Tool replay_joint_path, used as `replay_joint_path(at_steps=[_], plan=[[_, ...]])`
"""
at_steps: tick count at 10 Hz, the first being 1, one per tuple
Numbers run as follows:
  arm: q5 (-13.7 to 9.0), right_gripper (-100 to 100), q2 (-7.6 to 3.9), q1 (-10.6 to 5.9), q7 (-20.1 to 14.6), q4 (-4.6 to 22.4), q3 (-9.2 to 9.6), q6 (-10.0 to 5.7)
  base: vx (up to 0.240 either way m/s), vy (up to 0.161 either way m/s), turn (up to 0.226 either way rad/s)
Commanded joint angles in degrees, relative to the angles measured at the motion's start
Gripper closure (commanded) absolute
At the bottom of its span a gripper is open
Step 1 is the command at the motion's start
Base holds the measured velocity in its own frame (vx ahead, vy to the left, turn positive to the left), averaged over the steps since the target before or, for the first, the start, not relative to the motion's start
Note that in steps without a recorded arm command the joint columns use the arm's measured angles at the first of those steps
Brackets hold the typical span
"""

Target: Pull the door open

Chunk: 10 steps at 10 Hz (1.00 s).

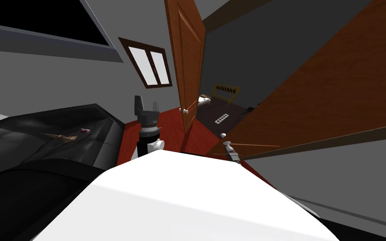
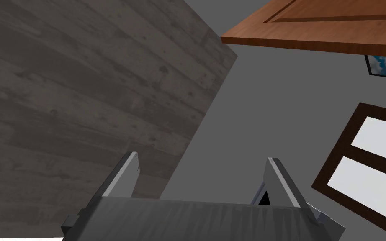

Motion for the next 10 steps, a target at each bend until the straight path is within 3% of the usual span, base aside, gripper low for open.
replay_joint_path(at_steps=[1, 7, 8, 10], plan=[[0.29, 100, 0.13, 0.17, -0.6, 0.79, 0.38, -1.02, -0.194, -0.079, 0.179], [0.9, 100, 0.08, 0.58, -2.09, 2.81, 1.21, -3.54, -0.191, -0.078, 0.139], [0.89, 100, 0.26, 0.43, -1.91, 2.75, 1.19, -3.0, -0.087, -0.035, 0.033], [0.85, 100, 0.44, 0.43, -2.5, 3.75, 1.81, -3.82, -0.184, -0.064, 0.181]])
